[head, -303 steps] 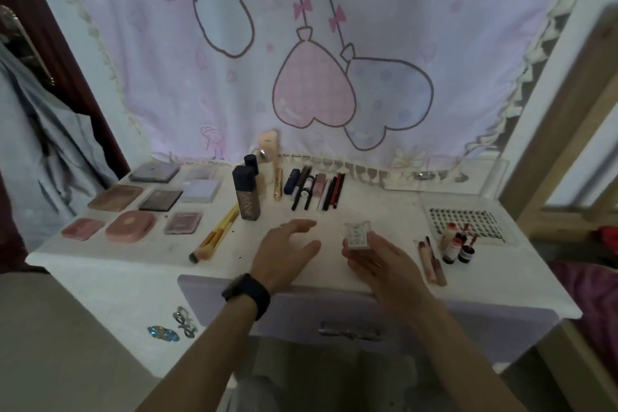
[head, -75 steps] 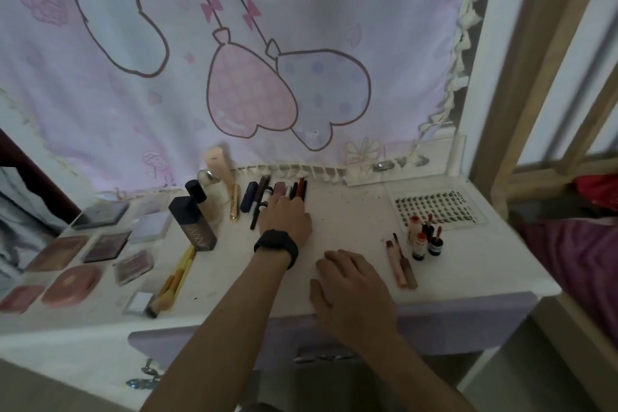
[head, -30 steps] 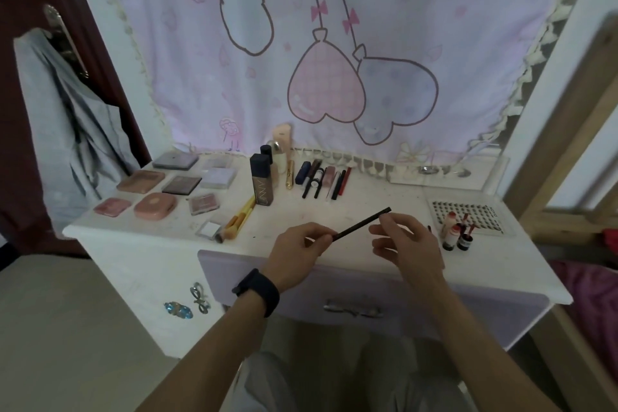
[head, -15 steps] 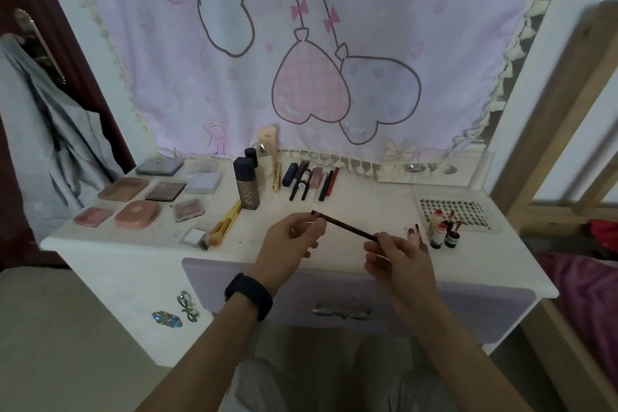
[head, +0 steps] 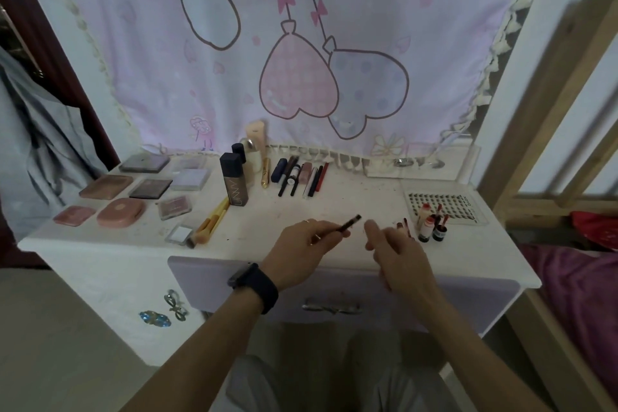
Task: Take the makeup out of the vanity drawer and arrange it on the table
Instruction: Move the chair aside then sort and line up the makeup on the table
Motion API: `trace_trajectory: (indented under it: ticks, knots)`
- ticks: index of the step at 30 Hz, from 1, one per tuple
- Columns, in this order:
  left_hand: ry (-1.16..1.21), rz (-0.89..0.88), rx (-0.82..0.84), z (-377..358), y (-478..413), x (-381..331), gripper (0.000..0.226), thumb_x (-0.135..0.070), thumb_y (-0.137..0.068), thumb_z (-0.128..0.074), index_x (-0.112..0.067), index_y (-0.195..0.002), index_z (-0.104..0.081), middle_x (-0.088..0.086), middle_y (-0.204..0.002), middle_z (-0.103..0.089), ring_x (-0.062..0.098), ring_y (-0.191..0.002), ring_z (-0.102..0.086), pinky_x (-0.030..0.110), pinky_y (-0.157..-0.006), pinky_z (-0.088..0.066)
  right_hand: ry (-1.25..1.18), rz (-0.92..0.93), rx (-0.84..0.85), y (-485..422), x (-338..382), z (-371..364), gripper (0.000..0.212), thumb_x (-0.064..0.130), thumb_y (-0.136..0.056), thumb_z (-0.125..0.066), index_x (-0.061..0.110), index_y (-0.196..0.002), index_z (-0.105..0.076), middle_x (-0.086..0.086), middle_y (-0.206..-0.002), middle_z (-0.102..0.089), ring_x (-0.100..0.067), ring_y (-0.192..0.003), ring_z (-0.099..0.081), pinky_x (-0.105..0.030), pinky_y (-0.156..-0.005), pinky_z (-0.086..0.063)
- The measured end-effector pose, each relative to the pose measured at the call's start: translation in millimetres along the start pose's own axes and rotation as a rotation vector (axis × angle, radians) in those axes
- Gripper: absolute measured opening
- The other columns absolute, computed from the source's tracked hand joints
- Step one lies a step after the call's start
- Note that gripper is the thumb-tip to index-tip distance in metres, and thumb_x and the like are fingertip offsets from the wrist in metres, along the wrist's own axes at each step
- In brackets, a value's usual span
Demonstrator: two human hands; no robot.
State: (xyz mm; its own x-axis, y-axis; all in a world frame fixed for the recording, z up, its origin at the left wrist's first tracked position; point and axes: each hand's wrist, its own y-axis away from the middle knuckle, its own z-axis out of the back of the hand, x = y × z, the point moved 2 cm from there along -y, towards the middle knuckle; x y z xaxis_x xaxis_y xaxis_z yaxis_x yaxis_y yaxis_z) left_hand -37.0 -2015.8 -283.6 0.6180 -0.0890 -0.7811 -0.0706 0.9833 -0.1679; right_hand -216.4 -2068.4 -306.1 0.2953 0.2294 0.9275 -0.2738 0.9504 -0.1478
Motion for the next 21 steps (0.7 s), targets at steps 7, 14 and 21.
trace_trajectory:
  ticks: [7,14,21]
  knots:
    - [-0.332,-0.203,0.029,7,5,-8,0.029,-0.034,-0.102,-0.051,-0.024,-0.125,-0.067,-0.003,-0.099,-0.063,0.013,-0.086,-0.056,0.028,-0.079,-0.047,0.12,0.074,0.204,-9,1,0,0.049,0.048,-0.101,-0.048,0.015,-0.064,-0.048,0.008,-0.047,-0.04,-0.008,-0.045,-0.038,-0.032,-0.064,-0.035]
    - [-0.331,-0.178,0.17,13,18,-2,0.026,-0.029,-0.102,-0.053,-0.022,-0.118,-0.071,-0.008,-0.093,-0.07,0.002,-0.074,-0.056,0.019,-0.074,-0.043,0.113,0.252,0.193,14,3,-2,0.042,0.045,-0.096,-0.048,0.023,-0.061,-0.044,0.01,-0.048,-0.04,-0.006,-0.046,-0.035,-0.023,-0.05,-0.03]
    - [0.029,0.032,0.492,35,14,-1,0.02,-0.037,-0.098,-0.059,-0.03,-0.105,-0.076,-0.011,-0.079,-0.07,0.006,-0.061,-0.055,0.018,-0.065,-0.047,0.099,0.317,0.231,18,12,1,0.04,0.045,-0.096,-0.049,0.025,-0.061,-0.046,0.011,-0.05,-0.043,-0.005,-0.046,-0.038,-0.021,-0.052,-0.032]
